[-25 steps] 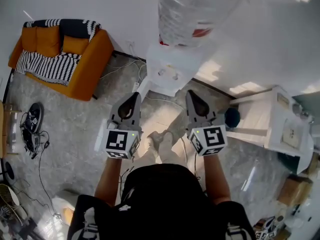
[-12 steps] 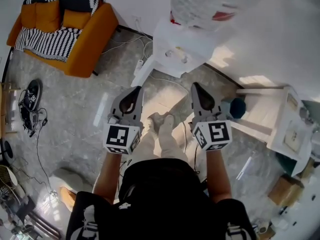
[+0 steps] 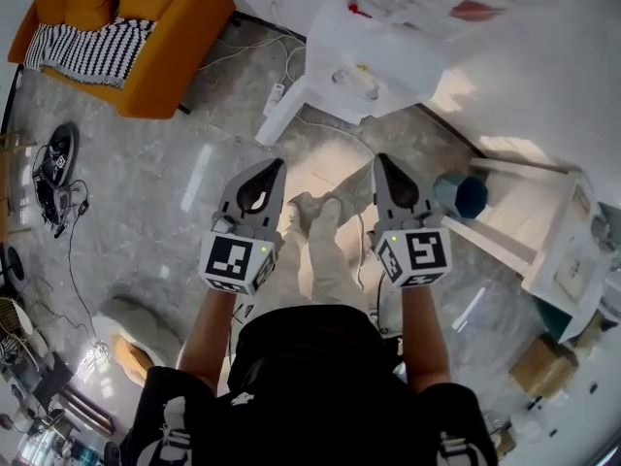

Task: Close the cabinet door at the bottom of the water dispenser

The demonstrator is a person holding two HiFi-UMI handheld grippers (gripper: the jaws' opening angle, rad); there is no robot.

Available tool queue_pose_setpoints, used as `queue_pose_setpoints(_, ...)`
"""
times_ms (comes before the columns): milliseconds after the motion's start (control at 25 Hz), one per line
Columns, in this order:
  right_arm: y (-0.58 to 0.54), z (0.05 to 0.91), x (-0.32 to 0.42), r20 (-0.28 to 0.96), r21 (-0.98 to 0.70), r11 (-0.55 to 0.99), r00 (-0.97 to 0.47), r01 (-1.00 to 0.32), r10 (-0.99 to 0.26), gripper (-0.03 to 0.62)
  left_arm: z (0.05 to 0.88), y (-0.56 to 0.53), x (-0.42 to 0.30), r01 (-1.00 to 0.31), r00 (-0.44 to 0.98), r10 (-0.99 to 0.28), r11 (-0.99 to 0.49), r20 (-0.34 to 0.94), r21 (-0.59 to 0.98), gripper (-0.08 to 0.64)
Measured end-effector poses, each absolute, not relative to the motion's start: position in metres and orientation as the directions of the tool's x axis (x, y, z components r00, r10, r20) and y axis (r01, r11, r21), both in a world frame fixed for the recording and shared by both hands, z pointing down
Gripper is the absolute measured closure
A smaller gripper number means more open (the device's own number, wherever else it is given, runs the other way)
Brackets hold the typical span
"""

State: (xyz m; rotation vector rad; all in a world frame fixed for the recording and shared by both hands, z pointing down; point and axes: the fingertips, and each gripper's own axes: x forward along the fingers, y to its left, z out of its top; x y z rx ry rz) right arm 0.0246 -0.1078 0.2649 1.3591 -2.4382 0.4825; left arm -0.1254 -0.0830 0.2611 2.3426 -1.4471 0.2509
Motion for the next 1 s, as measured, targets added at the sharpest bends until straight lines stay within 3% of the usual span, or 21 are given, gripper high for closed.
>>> queue_pose_setpoints(1000,-0.109,0.402,0.017,0.552,-0.194,0.525,-0.535,-0.829,-0.64,0.558,0.397,-0.084,-0.107,-0.877,0.481,-0.742,-0.392,0.468,0.28,0.551)
